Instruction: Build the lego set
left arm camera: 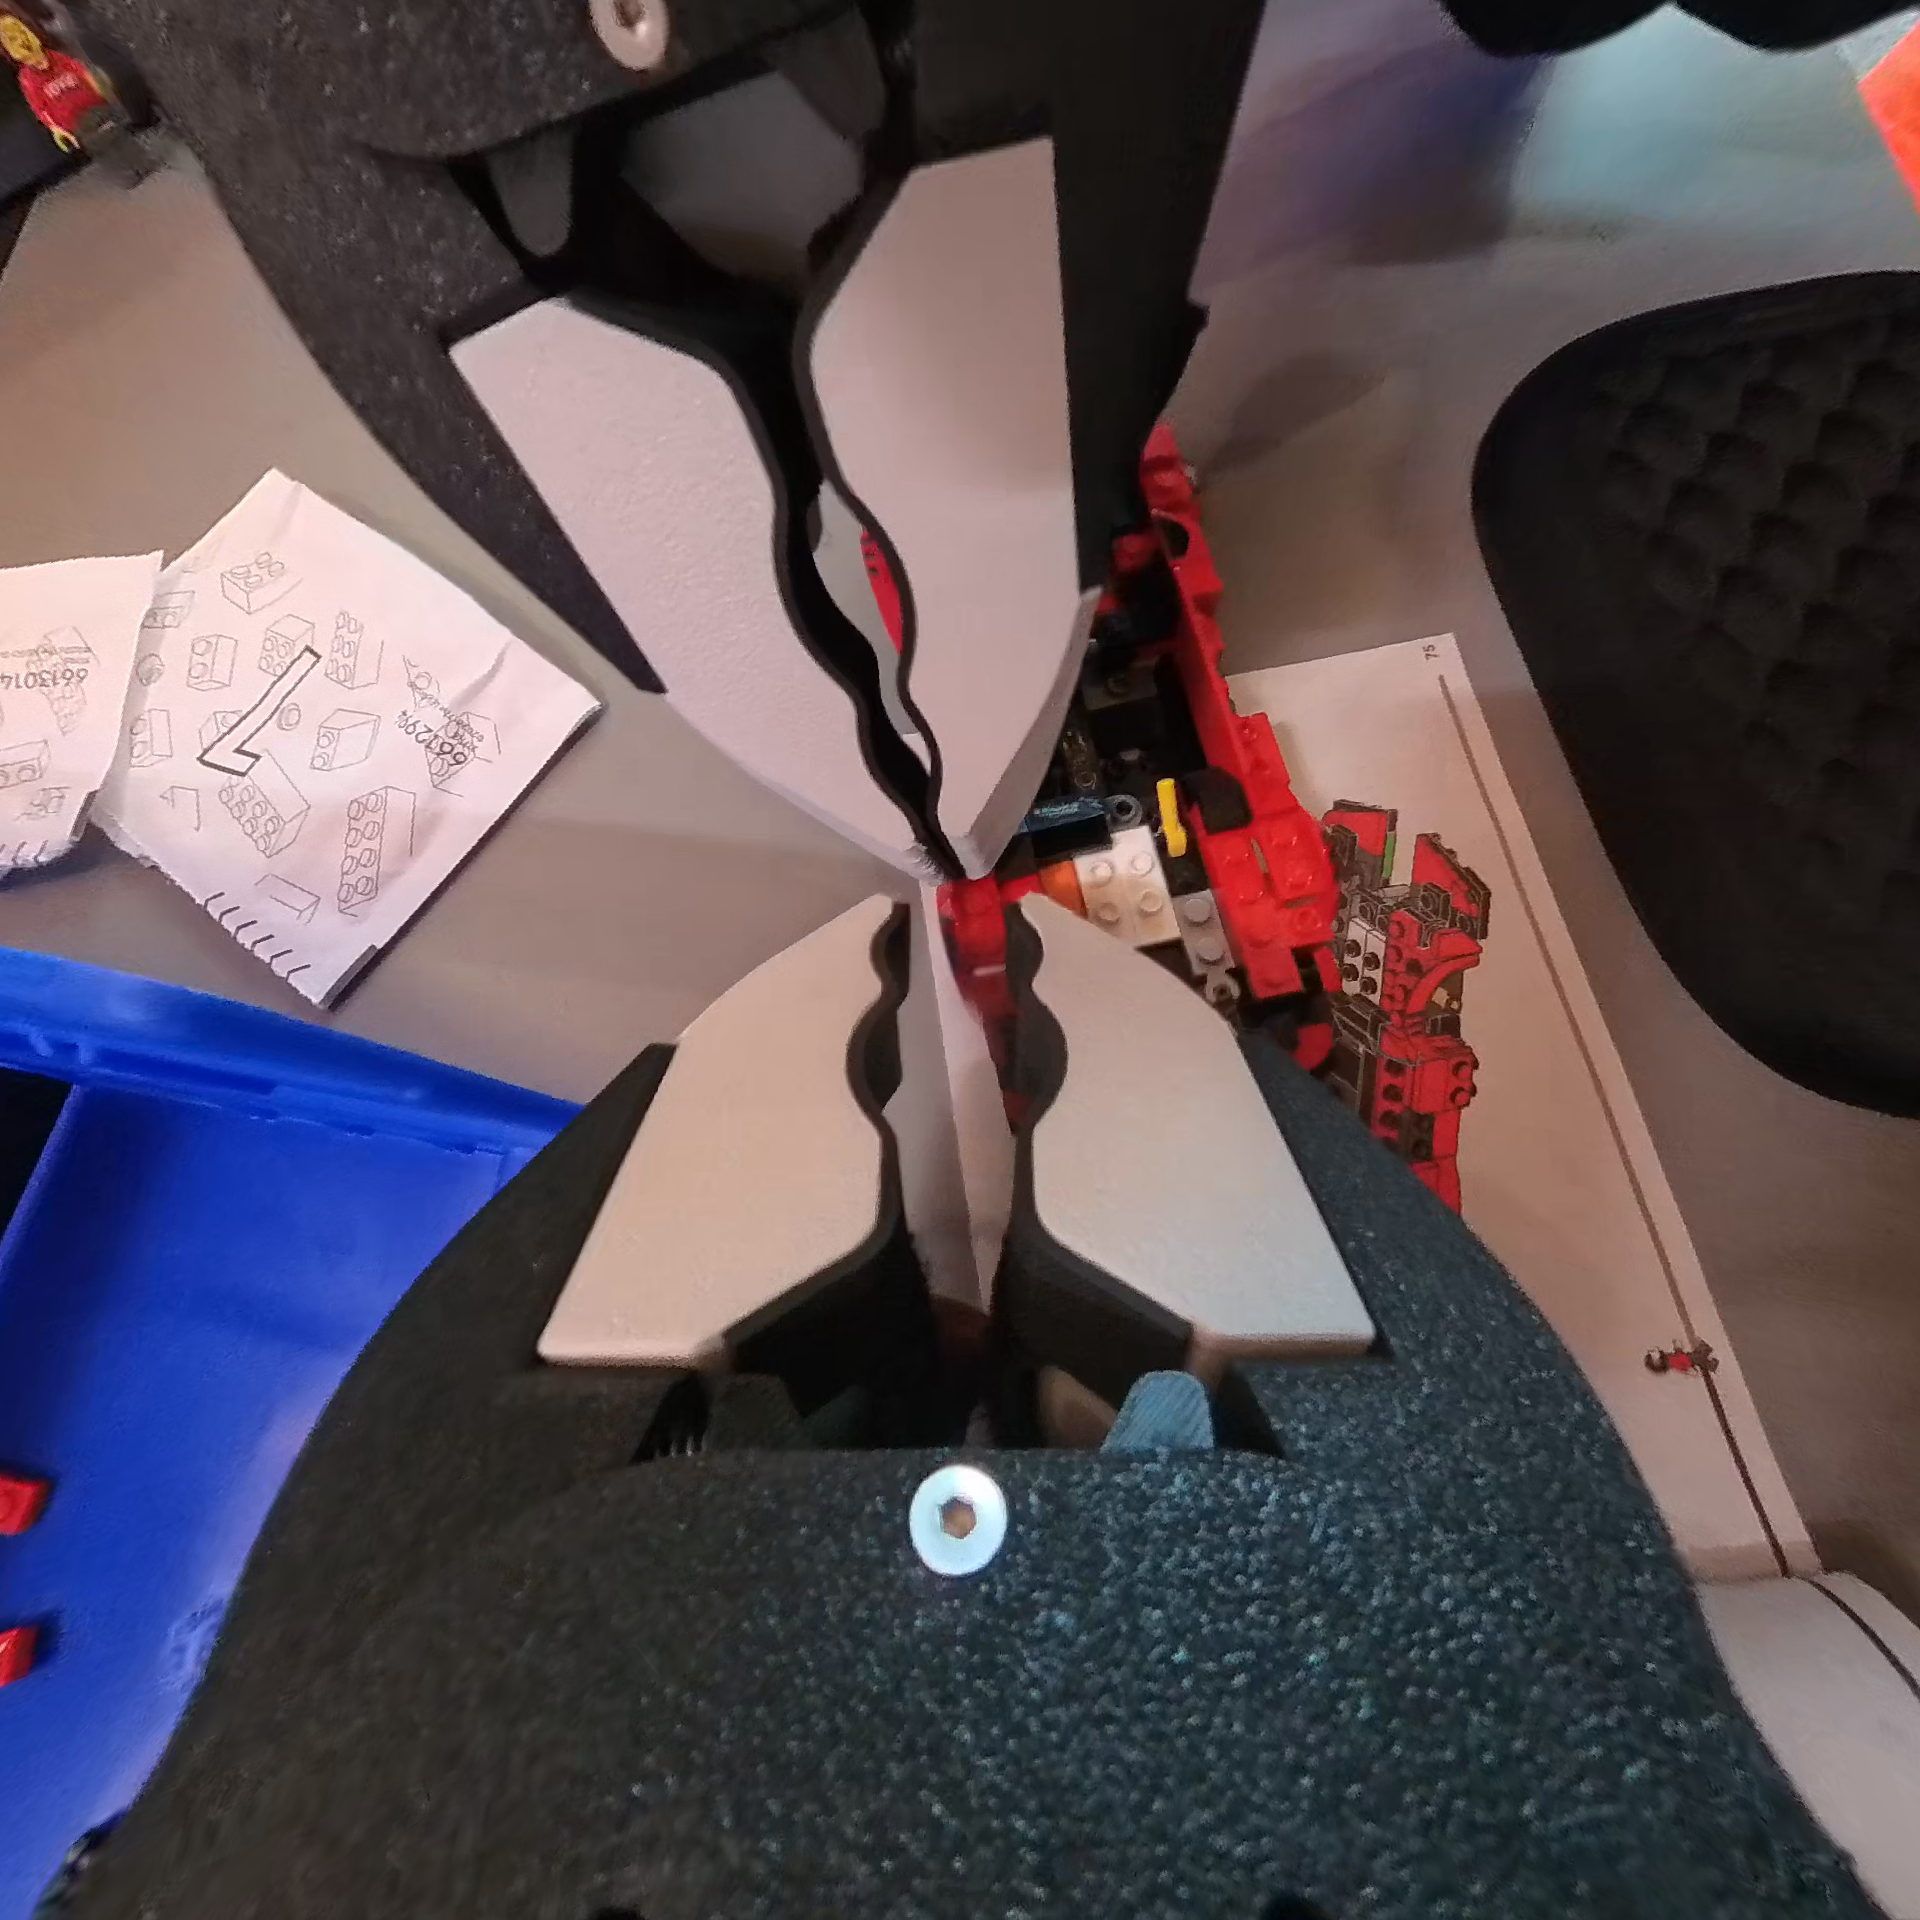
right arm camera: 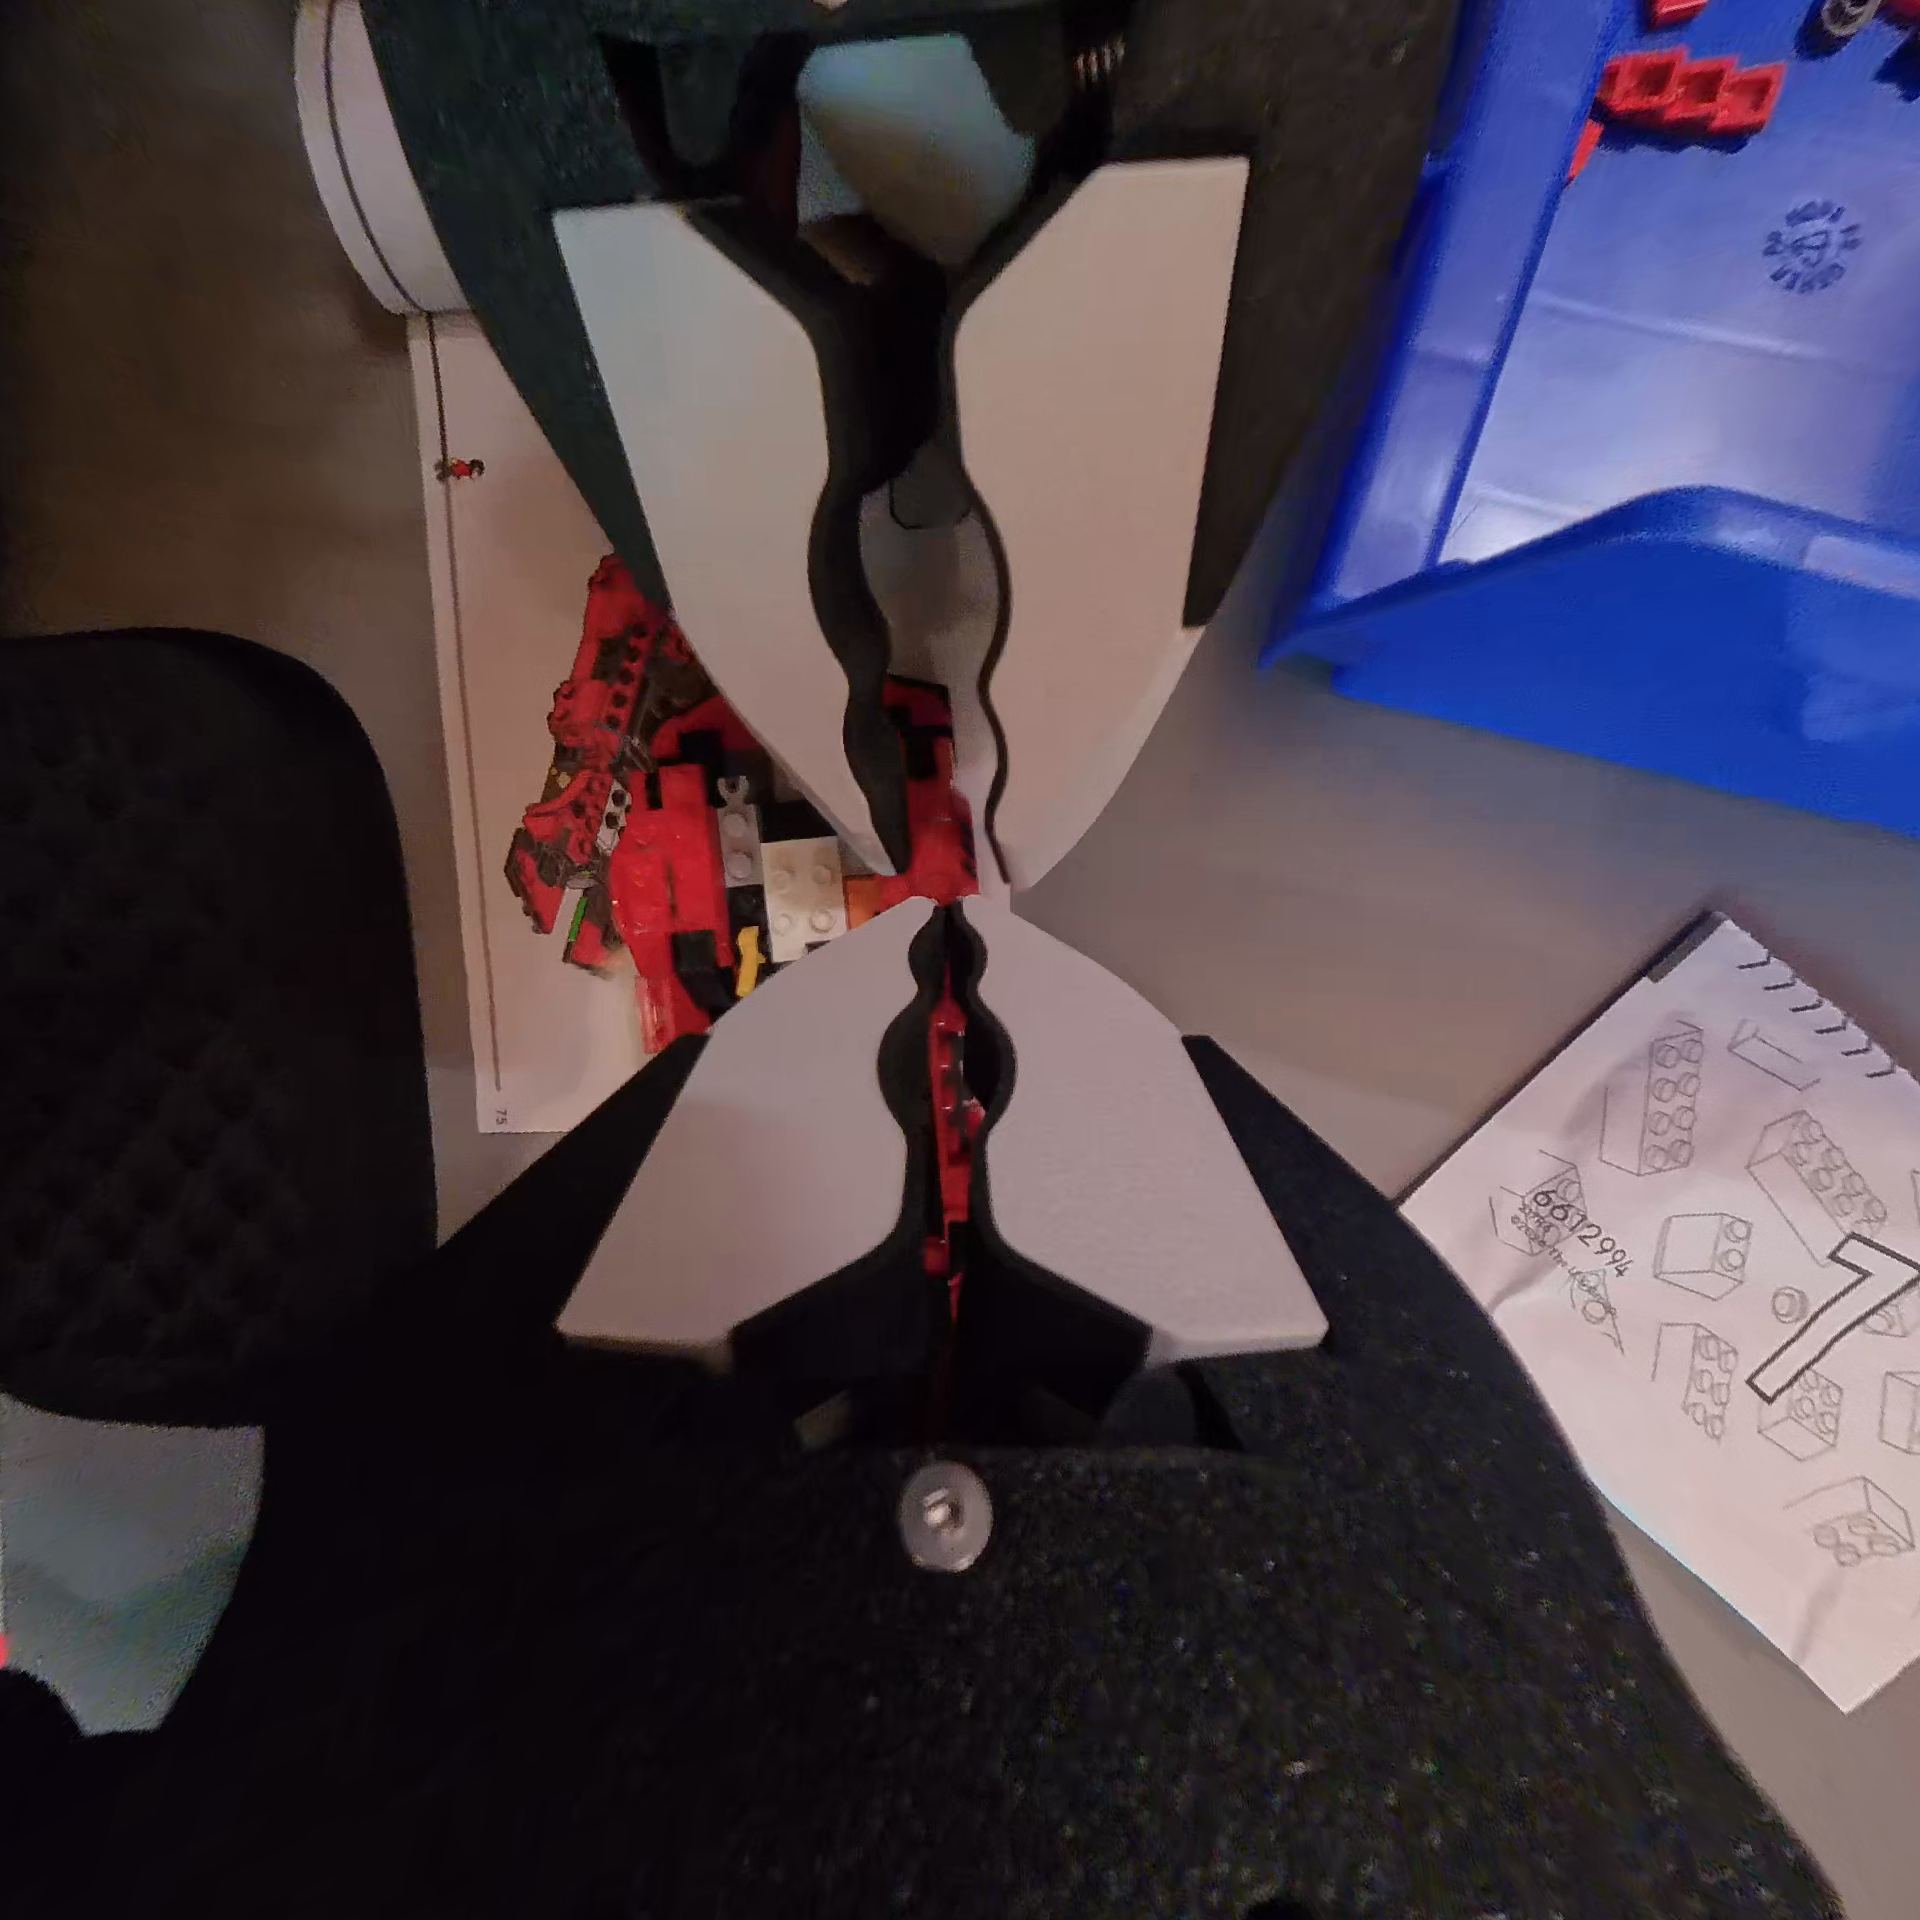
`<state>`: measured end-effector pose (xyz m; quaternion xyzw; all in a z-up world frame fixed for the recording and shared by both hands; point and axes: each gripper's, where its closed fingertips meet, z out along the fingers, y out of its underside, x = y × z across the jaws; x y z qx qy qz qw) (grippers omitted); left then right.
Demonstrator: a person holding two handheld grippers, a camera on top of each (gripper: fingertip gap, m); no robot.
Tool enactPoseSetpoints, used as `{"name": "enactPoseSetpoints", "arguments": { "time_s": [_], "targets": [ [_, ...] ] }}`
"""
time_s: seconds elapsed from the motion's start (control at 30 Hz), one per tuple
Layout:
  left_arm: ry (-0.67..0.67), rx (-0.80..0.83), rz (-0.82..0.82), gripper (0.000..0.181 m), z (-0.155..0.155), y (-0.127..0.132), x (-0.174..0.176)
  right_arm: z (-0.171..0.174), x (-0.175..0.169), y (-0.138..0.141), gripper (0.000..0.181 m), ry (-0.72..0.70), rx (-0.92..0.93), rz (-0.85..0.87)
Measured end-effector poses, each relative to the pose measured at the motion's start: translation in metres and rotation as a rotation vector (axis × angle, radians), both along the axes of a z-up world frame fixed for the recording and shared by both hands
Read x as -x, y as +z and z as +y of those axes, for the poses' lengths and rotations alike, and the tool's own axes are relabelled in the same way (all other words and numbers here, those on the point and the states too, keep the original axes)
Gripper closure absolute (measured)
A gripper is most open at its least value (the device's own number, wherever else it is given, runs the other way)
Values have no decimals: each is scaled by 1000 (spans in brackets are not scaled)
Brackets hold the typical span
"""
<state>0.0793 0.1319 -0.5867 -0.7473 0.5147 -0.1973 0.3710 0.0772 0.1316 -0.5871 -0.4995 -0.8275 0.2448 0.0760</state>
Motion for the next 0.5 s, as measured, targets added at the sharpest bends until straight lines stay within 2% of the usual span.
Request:
{"name": "enactPoseSetpoints", "arguments": {
  "time_s": [0.2,0.5],
  "targets": [
    [41,14,-29,165,-2,11,7,1,-6,7,175,-56,29,22],
    [69,29,-8,168,-6,1,1,-3,-5,3,178,-111,-50,53]
  ]
}}
